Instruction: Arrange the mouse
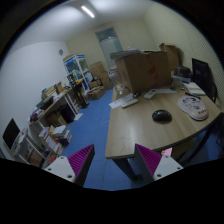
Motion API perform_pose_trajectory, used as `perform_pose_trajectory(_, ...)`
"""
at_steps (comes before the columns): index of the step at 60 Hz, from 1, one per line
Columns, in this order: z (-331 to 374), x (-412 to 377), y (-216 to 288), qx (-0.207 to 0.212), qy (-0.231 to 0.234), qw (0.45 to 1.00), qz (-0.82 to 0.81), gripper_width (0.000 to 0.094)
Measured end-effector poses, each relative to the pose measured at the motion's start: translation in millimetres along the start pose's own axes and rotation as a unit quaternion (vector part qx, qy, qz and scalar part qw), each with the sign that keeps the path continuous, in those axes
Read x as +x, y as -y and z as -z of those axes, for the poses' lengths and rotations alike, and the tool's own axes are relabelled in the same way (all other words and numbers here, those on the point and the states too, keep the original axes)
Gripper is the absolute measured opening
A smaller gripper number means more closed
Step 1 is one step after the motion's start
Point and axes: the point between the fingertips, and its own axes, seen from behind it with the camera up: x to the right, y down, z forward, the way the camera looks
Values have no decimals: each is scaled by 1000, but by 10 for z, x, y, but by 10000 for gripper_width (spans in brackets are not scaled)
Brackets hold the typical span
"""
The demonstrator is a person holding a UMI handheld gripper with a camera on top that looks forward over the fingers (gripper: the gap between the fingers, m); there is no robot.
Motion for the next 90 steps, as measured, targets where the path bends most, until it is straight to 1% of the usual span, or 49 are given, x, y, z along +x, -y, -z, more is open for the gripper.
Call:
perform_pose_trajectory(1,-11,65,110,-1,0,1000,3,832)
perform_pose_trajectory(11,13,429,296,1,-20,1000,17,826)
perform_pose_trajectory(12,37,416,186,3,-23,1000,16,826)
perform_pose_trajectory(22,-86,1068,266,-2,-54,998,16,827)
perform_pose_trajectory(29,-312,1611,284,-2,-84,996,32,827)
perform_pose_trajectory(36,-672,2082,320,-10,-105,993,48,828)
perform_pose_trajectory(42,-1017,2386,423,-15,-111,990,81,829)
perform_pose_trajectory(45,-1187,2474,484,-13,-106,990,87,827)
perform_pose_trajectory(54,-1588,2672,502,-38,-102,986,126,836)
perform_pose_trajectory(56,-1668,2657,567,-28,-93,987,131,831)
perform_pose_trajectory(57,-1699,2672,580,-28,-94,986,131,856)
perform_pose_trajectory(58,-1728,2668,588,-30,-90,987,130,830)
perform_pose_trajectory(59,-1758,2660,610,-30,-86,988,126,827)
perform_pose_trajectory(67,-1980,2736,783,-32,-84,988,128,847)
perform_pose_trajectory(78,-2345,2824,1057,-24,-91,988,120,826)
perform_pose_trajectory(79,-2376,2825,1078,-23,-92,988,119,852)
perform_pose_trajectory(80,-2401,2832,1095,-22,-92,988,119,809)
perform_pose_trajectory(81,-2419,2837,1115,-21,-94,988,119,817)
perform_pose_trajectory(85,-2474,2876,1162,-17,-106,988,111,567)
perform_pose_trajectory(88,-2472,2884,1157,-14,-115,988,104,559)
perform_pose_trajectory(90,-2472,2885,1149,-16,-120,987,105,527)
